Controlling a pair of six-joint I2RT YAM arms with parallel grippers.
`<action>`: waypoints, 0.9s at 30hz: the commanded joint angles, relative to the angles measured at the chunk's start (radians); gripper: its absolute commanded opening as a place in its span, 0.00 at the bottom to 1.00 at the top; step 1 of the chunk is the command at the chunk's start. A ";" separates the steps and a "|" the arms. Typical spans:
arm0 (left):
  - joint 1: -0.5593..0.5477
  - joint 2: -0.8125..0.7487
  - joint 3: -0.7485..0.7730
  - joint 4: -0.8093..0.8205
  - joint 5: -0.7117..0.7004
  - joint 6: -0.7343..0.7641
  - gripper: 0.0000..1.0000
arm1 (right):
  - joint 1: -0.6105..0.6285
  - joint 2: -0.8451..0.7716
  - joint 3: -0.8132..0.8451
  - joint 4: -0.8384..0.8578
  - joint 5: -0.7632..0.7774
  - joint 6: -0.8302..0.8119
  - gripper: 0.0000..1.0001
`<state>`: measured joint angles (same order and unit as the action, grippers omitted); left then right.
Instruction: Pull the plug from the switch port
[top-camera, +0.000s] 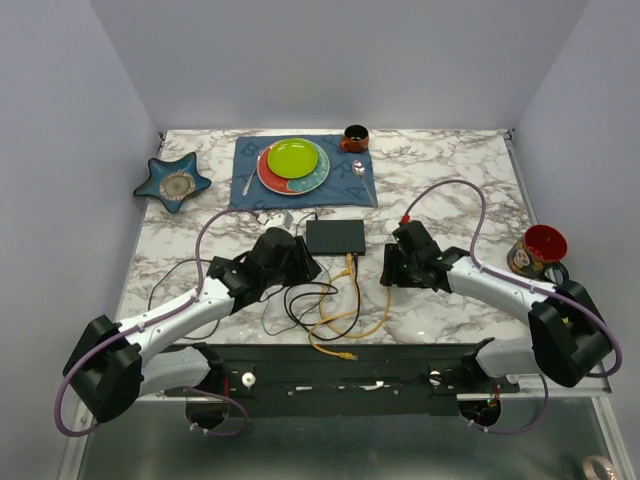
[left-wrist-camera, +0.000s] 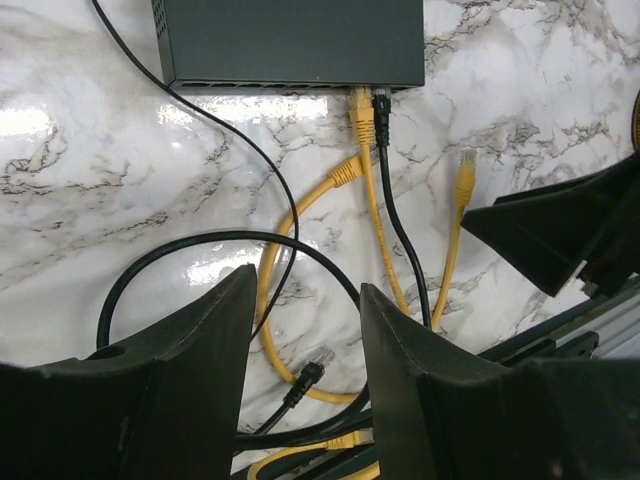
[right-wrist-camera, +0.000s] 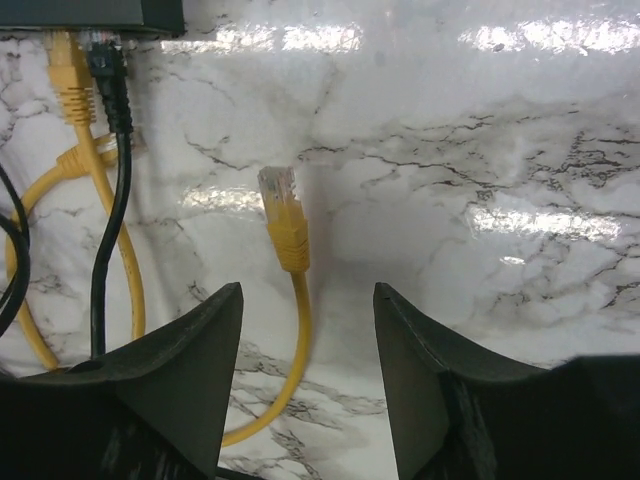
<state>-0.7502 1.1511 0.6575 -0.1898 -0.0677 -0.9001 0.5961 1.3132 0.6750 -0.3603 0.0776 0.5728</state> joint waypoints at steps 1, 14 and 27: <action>-0.009 -0.062 -0.025 -0.020 -0.046 -0.019 0.56 | 0.007 0.081 0.038 -0.019 0.109 -0.022 0.61; -0.020 -0.116 -0.030 -0.019 -0.004 -0.013 0.50 | 0.022 0.059 0.120 -0.169 0.243 -0.037 0.01; -0.040 -0.103 0.008 0.030 0.019 0.010 0.50 | 0.033 -0.138 0.442 -0.578 0.795 -0.194 0.01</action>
<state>-0.7876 1.0489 0.6273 -0.1909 -0.0654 -0.9112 0.6228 1.1721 1.1038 -0.7635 0.6521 0.4355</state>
